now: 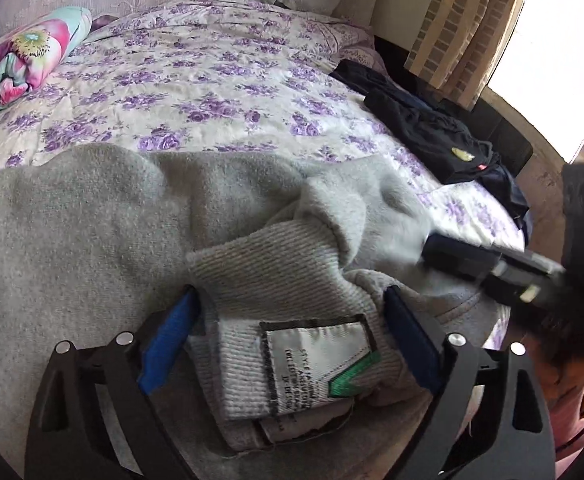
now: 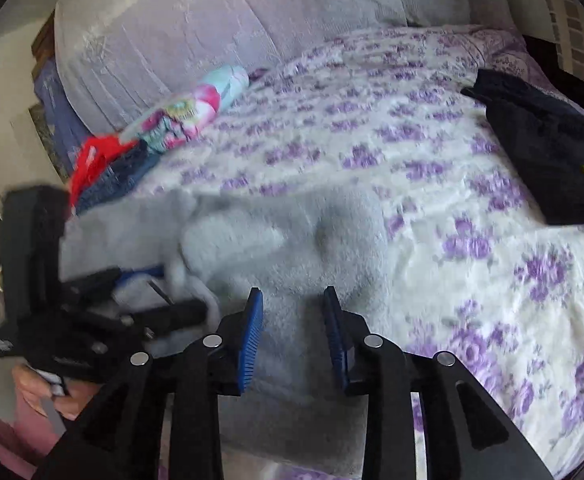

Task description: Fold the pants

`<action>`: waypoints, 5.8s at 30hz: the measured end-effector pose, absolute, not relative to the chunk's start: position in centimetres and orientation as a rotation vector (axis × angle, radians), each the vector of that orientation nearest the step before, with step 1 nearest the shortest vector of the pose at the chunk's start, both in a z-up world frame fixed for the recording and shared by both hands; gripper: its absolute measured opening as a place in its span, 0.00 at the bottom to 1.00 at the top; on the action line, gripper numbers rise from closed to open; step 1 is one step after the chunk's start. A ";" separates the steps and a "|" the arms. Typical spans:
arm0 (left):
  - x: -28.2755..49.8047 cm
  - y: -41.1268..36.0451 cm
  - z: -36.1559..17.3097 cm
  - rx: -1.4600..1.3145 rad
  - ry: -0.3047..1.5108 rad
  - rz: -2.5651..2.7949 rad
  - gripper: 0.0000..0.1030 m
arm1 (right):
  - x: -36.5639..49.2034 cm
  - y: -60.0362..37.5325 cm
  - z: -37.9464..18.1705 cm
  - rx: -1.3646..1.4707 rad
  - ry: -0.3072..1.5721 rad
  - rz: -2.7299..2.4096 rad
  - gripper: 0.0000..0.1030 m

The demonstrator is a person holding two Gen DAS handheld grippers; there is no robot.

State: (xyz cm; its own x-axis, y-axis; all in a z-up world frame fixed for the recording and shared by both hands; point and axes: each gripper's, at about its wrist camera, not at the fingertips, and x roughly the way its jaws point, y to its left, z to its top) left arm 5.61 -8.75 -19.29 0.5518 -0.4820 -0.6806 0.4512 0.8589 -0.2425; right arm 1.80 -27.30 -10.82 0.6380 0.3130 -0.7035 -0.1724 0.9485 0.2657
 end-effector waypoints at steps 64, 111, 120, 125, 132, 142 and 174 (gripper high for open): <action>-1.2 25.0 -16.6 -0.325 0.755 0.176 0.96 | -2.7 7.4 -6.2 -0.562 0.673 0.765 0.59; -0.1 25.7 -18.8 -0.758 0.824 -0.481 0.96 | -1.6 8.4 -7.1 -0.533 0.505 0.530 0.26; 3.5 24.6 -19.2 -0.885 0.842 -0.519 0.96 | -1.8 8.1 -7.5 -0.536 0.481 0.538 0.26; 4.4 25.2 -19.2 -0.893 0.834 -0.467 0.90 | -2.2 8.2 -7.6 -0.547 0.482 0.548 0.27; 4.5 25.9 -17.1 -0.861 0.794 -0.494 0.62 | -3.7 8.3 -6.2 -0.612 0.422 0.529 0.52; 4.9 25.2 -14.2 -0.806 0.801 -0.582 0.60 | -5.3 12.8 -5.5 -0.816 0.262 0.440 0.69; 5.5 21.2 -14.3 -0.727 0.886 -0.661 0.58 | -5.1 9.6 -6.9 -0.632 0.264 0.355 0.25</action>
